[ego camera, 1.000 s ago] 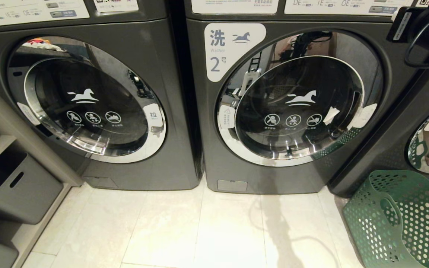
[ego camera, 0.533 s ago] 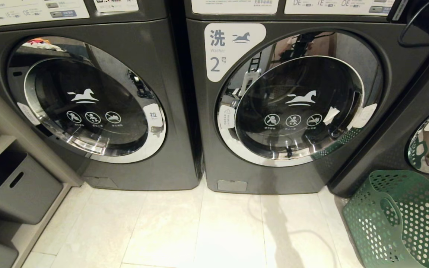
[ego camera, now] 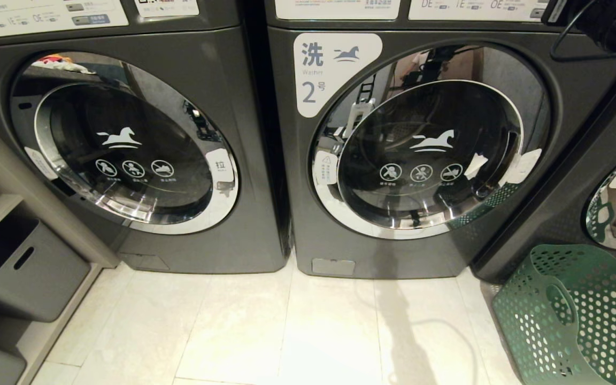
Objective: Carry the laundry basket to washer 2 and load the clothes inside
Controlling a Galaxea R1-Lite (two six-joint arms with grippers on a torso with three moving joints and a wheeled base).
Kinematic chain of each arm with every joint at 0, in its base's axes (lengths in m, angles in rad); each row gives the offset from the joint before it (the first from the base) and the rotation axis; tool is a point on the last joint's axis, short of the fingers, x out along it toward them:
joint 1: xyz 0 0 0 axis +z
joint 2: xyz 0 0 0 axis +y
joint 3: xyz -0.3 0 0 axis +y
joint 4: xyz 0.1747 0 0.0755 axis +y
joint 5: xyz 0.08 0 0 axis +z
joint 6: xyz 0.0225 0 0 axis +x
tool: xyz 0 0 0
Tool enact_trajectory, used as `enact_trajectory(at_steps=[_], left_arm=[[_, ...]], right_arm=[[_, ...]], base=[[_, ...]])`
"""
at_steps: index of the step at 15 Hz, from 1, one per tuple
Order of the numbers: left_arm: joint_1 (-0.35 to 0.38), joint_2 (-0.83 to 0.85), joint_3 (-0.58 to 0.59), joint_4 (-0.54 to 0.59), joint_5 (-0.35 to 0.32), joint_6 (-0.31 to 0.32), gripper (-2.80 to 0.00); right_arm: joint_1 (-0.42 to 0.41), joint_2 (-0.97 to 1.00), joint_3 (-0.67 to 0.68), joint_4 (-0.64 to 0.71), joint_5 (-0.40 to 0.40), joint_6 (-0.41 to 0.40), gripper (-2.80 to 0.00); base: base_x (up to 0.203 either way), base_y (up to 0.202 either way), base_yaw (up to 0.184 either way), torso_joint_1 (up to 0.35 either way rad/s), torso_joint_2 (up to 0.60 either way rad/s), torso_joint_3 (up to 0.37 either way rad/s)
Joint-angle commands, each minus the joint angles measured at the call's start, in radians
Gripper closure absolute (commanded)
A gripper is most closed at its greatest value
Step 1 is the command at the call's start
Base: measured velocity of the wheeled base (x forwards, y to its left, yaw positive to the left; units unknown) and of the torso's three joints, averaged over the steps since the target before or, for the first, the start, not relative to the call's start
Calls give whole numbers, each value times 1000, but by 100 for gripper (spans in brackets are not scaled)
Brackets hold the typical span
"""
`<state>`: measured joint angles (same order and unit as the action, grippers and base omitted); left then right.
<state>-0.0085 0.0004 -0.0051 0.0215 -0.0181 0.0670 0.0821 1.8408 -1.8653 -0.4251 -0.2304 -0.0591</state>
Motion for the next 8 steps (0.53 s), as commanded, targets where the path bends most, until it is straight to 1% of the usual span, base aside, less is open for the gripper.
enact_trajectory(at_steps=[1, 3, 8], left_arm=[[-1, 0, 1, 0, 0, 0, 0], [1, 0, -1, 0, 0, 0, 0], [-1, 0, 0, 0, 0, -1, 0]], right_arm=[[-1, 47, -45, -4, -1, -2, 0], [-4, 67, -72, -3, -1, -2, 0], [-5, 79, -75, -9, 0, -1, 0]], base=[[0, 0, 0, 0, 0, 0], [0, 0, 0, 0, 0, 0], [0, 0, 0, 0, 0, 0]])
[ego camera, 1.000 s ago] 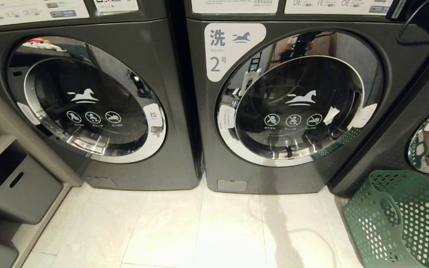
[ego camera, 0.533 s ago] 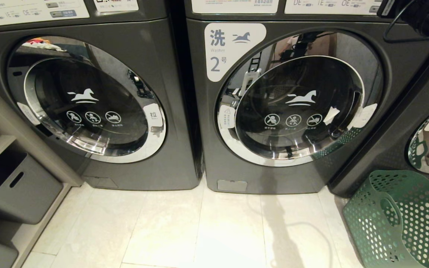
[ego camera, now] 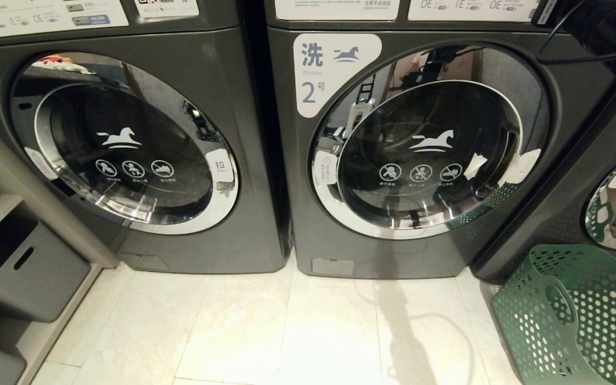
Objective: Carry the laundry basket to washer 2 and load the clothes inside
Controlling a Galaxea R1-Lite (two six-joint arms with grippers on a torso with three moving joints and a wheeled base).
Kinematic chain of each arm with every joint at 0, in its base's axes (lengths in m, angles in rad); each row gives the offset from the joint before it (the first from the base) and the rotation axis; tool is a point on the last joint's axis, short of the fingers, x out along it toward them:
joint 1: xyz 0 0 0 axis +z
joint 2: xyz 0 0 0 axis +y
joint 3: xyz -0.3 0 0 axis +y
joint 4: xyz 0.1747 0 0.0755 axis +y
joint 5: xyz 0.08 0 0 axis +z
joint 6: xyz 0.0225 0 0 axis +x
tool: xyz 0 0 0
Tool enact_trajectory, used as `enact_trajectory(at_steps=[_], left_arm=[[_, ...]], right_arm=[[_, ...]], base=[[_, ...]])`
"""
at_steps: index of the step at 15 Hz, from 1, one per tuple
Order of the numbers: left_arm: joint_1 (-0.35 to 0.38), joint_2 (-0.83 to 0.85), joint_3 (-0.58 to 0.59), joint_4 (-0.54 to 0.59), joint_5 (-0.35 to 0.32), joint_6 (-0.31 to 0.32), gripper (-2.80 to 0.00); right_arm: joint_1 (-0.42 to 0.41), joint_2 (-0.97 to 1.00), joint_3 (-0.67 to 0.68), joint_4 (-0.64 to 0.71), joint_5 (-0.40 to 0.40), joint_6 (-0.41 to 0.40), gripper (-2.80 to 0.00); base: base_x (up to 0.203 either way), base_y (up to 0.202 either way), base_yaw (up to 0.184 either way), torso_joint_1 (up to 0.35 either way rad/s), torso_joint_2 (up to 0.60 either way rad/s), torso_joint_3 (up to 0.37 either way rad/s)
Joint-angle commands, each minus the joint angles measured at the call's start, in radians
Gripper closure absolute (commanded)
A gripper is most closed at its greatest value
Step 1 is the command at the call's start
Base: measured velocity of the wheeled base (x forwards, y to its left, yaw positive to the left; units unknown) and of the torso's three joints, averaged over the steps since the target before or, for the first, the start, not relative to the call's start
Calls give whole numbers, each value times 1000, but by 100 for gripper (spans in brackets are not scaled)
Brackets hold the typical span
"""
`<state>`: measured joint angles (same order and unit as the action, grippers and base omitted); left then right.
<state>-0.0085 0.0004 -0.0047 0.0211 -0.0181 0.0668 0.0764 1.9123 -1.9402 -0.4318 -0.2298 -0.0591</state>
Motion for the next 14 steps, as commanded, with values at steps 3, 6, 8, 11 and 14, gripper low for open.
enact_trajectory(at_steps=[3, 6, 8, 11, 14], left_arm=[[-1, 0, -1, 0, 1, -1, 0], [1, 0, 0, 0, 0, -1, 0], [1, 0, 0, 0, 1, -1, 0], [1, 0, -1, 0, 0, 1, 0], [1, 0, -1, 0, 1, -1, 0]], right_arm=[[0, 16, 0, -41, 4, -1, 0], [0, 5, 19, -32, 1, -2, 0], [2, -29, 40, -15, 1, -16, 0], [3, -58, 58, -11, -3, -22, 0], [3, -71, 93, -11, -1, -21, 0]], base=[[0, 0, 0, 0, 0, 0], [0, 0, 0, 0, 0, 0], [0, 0, 0, 0, 0, 0], [0, 0, 0, 0, 0, 0], [0, 0, 0, 0, 0, 0]])
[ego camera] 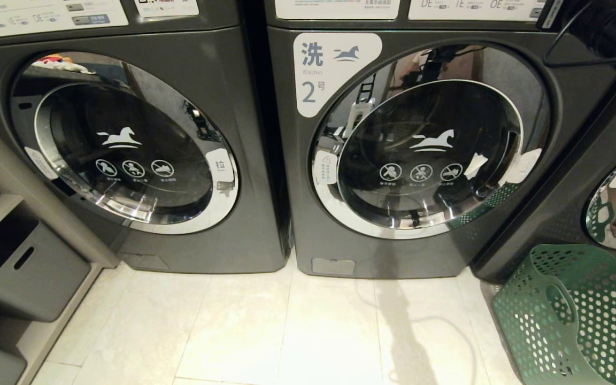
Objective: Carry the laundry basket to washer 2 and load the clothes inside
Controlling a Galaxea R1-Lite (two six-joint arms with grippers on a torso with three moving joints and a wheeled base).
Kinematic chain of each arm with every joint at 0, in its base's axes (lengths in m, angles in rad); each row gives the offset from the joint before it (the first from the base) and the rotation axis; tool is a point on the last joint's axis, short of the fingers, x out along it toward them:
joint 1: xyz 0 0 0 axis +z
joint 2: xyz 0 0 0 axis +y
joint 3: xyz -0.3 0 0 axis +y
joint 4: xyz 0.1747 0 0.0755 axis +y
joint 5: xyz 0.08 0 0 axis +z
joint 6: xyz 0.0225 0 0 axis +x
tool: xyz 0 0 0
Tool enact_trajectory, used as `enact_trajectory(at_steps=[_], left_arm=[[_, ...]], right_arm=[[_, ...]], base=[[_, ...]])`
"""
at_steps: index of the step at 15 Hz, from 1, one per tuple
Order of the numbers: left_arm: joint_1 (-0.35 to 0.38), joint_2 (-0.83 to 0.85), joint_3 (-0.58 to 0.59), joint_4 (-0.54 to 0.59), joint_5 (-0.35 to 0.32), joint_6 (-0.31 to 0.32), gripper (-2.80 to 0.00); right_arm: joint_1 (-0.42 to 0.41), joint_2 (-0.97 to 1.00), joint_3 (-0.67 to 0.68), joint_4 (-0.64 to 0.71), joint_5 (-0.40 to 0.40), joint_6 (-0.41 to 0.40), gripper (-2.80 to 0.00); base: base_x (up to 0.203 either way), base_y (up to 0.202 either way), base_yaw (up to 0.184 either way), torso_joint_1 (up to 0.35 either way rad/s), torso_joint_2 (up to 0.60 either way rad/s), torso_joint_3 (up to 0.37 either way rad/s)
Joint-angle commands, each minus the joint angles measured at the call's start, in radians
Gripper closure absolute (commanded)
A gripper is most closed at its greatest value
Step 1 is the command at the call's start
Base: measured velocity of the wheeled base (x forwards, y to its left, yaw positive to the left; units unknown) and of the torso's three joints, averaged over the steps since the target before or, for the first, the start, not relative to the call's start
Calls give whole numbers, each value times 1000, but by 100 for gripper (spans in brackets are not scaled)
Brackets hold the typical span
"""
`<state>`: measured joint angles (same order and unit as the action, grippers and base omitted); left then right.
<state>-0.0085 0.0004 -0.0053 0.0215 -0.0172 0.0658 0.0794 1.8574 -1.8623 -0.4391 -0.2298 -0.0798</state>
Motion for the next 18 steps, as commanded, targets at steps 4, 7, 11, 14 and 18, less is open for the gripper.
enact_trajectory(at_steps=[4, 7, 11, 14, 18], left_arm=[[1, 0, -1, 0, 0, 0, 0], [-1, 0, 1, 0, 0, 0, 0], [0, 0, 1, 0, -1, 2, 0], [1, 0, 1, 0, -1, 2, 0], [1, 0, 1, -2, -1, 2, 0]], right_arm=[[3, -43, 93, -9, 4, 0, 0], [3, -56, 141, -12, 6, 5, 0], [2, -50, 137, -12, 7, 6, 0], [2, -43, 129, -13, 9, 6, 0], [0, -32, 118, -14, 9, 6, 0]], base=[[0, 0, 0, 0, 0, 0], [0, 0, 0, 0, 0, 0], [0, 0, 0, 0, 0, 0], [0, 0, 0, 0, 0, 0], [0, 0, 0, 0, 0, 0]])
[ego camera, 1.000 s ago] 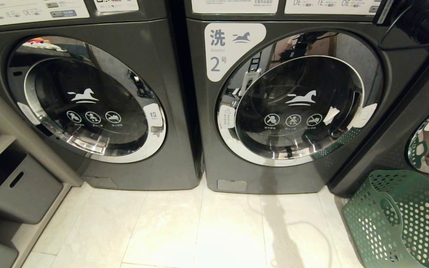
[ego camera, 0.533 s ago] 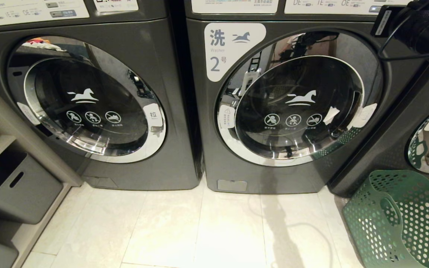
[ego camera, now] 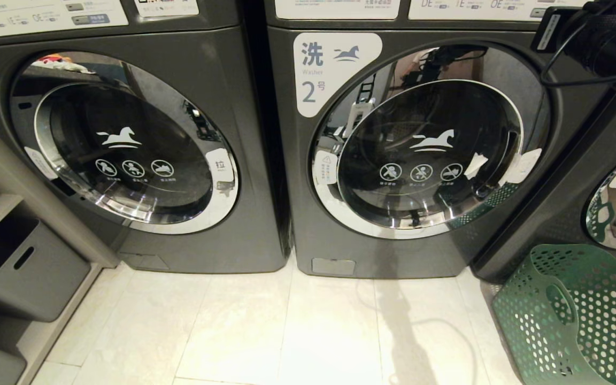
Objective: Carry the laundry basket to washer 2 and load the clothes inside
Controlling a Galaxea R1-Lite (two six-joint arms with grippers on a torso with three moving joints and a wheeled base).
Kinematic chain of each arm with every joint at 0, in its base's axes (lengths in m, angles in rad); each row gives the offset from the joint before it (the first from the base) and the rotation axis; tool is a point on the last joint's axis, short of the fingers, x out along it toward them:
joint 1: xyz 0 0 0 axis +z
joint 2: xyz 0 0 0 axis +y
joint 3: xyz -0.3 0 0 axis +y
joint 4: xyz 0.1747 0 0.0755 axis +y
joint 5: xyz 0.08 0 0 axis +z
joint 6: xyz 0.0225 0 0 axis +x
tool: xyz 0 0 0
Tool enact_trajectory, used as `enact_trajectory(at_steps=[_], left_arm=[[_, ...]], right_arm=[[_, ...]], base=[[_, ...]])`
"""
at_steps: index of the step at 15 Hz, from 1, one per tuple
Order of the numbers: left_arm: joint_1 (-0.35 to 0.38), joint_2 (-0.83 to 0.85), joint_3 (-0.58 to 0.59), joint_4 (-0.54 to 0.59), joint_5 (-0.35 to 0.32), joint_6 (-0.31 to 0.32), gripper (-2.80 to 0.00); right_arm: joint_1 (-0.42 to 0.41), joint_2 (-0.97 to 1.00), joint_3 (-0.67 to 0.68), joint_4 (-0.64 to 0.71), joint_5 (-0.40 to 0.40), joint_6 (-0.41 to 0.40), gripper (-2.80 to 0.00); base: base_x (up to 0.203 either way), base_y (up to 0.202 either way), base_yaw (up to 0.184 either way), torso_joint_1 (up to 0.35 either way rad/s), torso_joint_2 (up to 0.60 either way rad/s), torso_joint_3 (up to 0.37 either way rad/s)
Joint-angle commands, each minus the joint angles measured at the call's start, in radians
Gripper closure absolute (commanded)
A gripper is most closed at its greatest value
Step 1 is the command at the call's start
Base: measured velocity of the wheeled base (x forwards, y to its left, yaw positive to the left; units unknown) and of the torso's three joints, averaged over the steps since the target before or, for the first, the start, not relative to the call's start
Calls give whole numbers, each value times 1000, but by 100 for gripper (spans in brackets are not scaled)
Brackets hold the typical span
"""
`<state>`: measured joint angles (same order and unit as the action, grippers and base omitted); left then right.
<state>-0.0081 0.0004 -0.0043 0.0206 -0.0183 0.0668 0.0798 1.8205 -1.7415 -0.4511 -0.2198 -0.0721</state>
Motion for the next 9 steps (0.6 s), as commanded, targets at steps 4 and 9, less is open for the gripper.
enact_trajectory(at_steps=[4, 9], left_arm=[[0, 0, 0, 1, 0, 1, 0], [0, 0, 0, -1, 1, -1, 0]], right_arm=[[-1, 41, -49, -2, -1, -3, 0], [-2, 60, -59, -1, -1, -3, 0]], base=[[0, 0, 0, 0, 0, 0], [0, 0, 0, 0, 0, 0]])
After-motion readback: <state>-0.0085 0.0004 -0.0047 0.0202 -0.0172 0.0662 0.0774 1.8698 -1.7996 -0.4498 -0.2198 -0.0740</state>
